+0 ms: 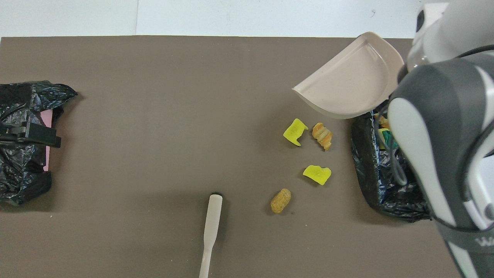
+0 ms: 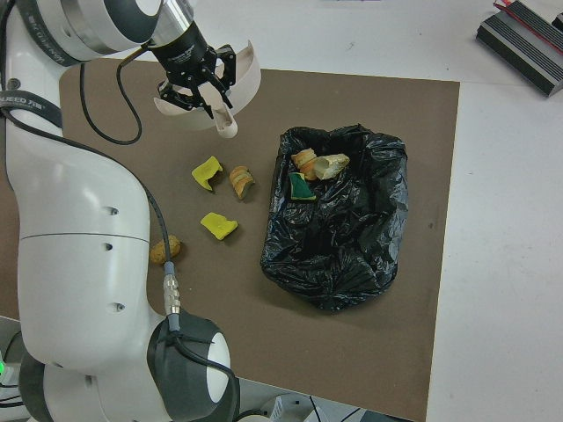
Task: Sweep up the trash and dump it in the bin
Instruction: 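Bring the empty dustpan back to the table center with the right gripper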
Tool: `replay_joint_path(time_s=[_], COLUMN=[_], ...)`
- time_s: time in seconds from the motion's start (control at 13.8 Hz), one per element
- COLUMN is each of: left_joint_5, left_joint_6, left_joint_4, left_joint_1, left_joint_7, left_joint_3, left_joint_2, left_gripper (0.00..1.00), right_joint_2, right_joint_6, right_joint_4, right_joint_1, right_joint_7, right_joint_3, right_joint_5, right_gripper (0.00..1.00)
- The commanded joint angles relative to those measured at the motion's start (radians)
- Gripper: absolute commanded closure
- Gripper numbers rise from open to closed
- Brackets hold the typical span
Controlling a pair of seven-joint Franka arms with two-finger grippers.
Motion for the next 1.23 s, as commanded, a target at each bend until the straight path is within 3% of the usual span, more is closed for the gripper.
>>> replay_joint_path(time_s=[0.0,0.22,0.51,0.72,0.94,1.16], left_joint_5=[-0.01,-0.009,-0.01,-0.01,-0.009,-0.007], left_joint_6=[0.019,0.071,0.065,0.065,0.065,0.065], left_joint_4=[-0.061,-0.101,-0.078,-0.078,-0.078,-0.078], left_joint_1=[-0.012,-0.024,-0.026,-0.008,0.002,0.0], left_joint_7=[0.004,0.007,-0.002,-0.004,-0.004,-0.004], left_joint_3=[0.003,0.0,0.0,0.01,0.012,0.012], left_joint_2=[-0.05,-0.068,-0.057,-0.057,-0.057,-0.057], left_gripper=[0.0,0.0,0.0,0.0,0.0,0.0], right_joint_2=[-0.015,-0.004,0.049,0.065,0.098,0.141], right_joint_6=[0.06,0.156,0.319,0.492,0.549,0.681], right_joint_4=[-0.042,-0.073,-0.093,-0.175,-0.183,-0.216], right_joint_1=[0.083,0.158,0.257,0.298,0.338,0.359], right_joint_7=[0.227,0.449,0.718,0.809,0.895,0.898], right_joint_3=[0.001,0.001,0.001,0.001,0.001,0.006], right_joint_5=[0.028,0.049,0.062,0.071,0.074,0.183], right_gripper=[1.0,1.0,1.0,1.0,1.0,1.0])
